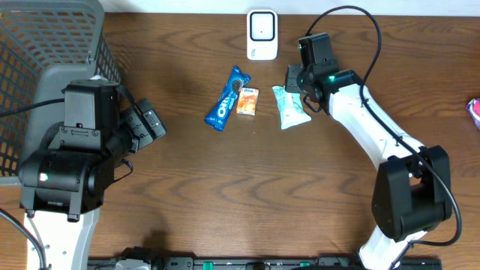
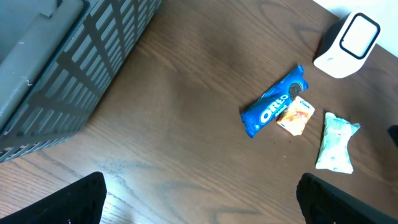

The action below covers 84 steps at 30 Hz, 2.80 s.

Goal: Scan the item barcode

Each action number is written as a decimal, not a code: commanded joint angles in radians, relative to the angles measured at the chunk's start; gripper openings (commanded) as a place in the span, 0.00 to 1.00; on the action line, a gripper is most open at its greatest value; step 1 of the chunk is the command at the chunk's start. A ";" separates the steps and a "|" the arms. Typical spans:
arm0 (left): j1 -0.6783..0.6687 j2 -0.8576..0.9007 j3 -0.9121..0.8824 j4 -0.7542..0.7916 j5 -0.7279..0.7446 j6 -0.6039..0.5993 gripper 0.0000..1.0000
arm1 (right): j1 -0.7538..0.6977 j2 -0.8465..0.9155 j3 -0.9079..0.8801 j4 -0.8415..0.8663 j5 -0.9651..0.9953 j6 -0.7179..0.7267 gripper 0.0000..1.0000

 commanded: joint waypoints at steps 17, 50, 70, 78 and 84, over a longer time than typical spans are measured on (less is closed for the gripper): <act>0.005 0.003 0.007 -0.003 -0.012 0.002 0.98 | 0.003 0.170 0.018 0.002 0.015 -0.024 0.09; 0.005 0.003 0.007 -0.003 -0.012 0.002 0.98 | 0.033 0.088 -0.113 -0.121 -0.010 -0.035 0.02; 0.005 0.003 0.007 -0.003 -0.012 0.002 0.98 | 0.045 0.038 -0.109 -0.134 -0.028 -0.030 0.01; 0.005 0.003 0.007 -0.003 -0.012 0.002 0.98 | 0.029 -0.037 -0.106 -0.078 0.027 -0.015 0.19; 0.005 0.003 0.007 -0.003 -0.012 0.002 0.98 | -0.021 -0.046 -0.106 -0.047 0.045 0.018 0.39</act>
